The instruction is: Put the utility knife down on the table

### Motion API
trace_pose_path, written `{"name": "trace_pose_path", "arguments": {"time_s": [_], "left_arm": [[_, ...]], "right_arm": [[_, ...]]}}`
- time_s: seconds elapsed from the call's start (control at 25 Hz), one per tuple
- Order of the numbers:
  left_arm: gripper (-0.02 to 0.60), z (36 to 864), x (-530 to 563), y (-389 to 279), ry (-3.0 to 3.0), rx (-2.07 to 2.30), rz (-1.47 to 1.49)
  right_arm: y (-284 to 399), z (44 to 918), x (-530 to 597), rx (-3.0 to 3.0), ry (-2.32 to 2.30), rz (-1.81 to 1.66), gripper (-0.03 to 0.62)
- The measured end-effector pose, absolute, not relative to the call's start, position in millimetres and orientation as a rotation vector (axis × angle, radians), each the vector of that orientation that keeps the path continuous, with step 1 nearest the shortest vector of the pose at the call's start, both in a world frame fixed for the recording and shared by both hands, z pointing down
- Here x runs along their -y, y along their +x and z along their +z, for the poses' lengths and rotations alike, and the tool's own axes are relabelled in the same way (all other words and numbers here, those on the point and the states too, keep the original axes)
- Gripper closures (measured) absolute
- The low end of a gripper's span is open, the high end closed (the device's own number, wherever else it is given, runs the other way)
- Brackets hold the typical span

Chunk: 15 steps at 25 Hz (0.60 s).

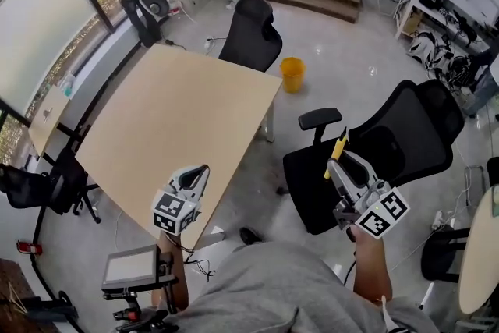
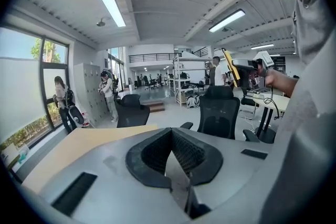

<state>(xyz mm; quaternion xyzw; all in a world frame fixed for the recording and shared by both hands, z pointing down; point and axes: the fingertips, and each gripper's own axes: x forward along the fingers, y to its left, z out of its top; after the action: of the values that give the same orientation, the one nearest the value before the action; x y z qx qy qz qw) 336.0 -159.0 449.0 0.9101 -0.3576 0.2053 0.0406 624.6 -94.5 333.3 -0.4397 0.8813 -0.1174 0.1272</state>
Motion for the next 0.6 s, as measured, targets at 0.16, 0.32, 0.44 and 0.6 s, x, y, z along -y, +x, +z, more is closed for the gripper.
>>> {"name": "trace_pose_path", "arguments": {"time_s": [0.16, 0.32, 0.44, 0.6], "left_arm": [[0.577, 443, 191, 306, 2.798, 1.106, 0.59], [0.577, 445, 213, 269, 2.782, 1.149, 0.563], [0.577, 445, 222, 244, 2.756, 1.197, 0.536], [0.577, 446, 223, 202, 2.685, 1.297, 0.506]], "right_arm": [[597, 325, 127, -2.574, -1.294, -0.314, 0.477], [568, 321, 161, -2.592, -1.289, -0.283, 0.477], [545, 315, 187, -2.625, -1.252, -0.277, 0.477], [505, 308, 219, -2.692, -1.155, -0.271, 0.476]]}}
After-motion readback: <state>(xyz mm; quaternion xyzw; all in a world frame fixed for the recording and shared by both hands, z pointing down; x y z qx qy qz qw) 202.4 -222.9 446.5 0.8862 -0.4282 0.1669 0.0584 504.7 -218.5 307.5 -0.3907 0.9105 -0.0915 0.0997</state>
